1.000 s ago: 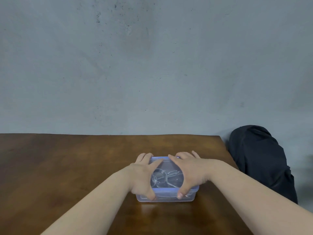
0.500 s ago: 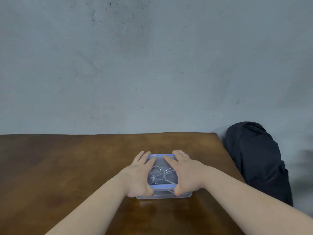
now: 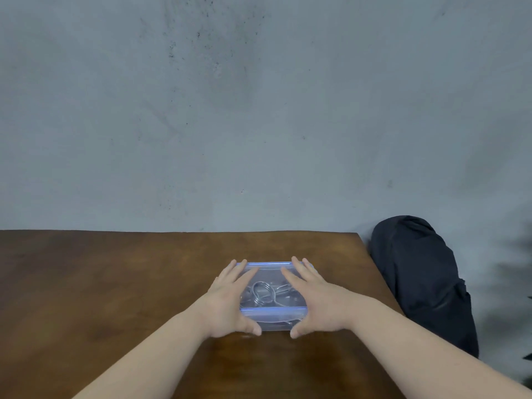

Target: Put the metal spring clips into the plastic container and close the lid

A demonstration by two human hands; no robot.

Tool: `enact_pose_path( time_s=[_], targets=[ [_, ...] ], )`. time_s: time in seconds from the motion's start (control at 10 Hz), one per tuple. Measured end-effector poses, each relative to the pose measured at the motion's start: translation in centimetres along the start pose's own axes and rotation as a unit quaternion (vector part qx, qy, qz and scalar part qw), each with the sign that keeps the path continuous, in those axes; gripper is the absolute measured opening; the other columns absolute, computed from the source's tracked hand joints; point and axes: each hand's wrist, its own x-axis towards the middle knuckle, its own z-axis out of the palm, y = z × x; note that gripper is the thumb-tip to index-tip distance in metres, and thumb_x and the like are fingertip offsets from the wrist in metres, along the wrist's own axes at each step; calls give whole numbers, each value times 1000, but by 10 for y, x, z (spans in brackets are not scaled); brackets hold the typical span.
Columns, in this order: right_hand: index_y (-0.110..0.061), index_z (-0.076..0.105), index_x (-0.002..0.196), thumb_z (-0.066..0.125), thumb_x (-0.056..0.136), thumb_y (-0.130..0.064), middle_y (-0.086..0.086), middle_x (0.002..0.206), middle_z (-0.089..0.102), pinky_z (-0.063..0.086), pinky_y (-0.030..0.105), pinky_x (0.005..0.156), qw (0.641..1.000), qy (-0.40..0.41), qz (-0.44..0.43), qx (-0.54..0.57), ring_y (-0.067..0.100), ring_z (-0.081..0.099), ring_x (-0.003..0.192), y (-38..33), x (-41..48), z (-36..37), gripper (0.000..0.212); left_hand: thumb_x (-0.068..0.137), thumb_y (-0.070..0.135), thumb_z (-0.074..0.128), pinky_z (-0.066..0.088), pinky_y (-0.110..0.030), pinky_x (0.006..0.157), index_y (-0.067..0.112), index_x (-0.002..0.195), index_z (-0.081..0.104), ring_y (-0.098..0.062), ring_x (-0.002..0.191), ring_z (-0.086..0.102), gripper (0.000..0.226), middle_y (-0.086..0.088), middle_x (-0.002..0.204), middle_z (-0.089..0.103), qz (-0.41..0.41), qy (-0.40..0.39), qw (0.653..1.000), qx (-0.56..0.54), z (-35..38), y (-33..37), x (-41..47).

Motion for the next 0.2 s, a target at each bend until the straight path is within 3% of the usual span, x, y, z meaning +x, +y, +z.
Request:
enact_pose_path(
  time_s=[0.1,0.2],
  targets=[
    [-36,-1,163,67,84,-66,-16,168,-21,17,43,126,998,17,17,59,6,-25,152,6,-12,-19,108,48,99,49,8,-38,126,26,160,14,-11,154,-9,139,7,168,6,1,7,998,-58,-15,1,-6],
    [-31,32,159,56,95,-62,-9,166,29,27,36,122,987,100,23,120,13,24,153,10,-19,-44,75,68,92,50,24,-33,121,27,149,43,-14,147,30,104,5,155,42,-11,60,988,-144,-38,4,-2]
  ],
)
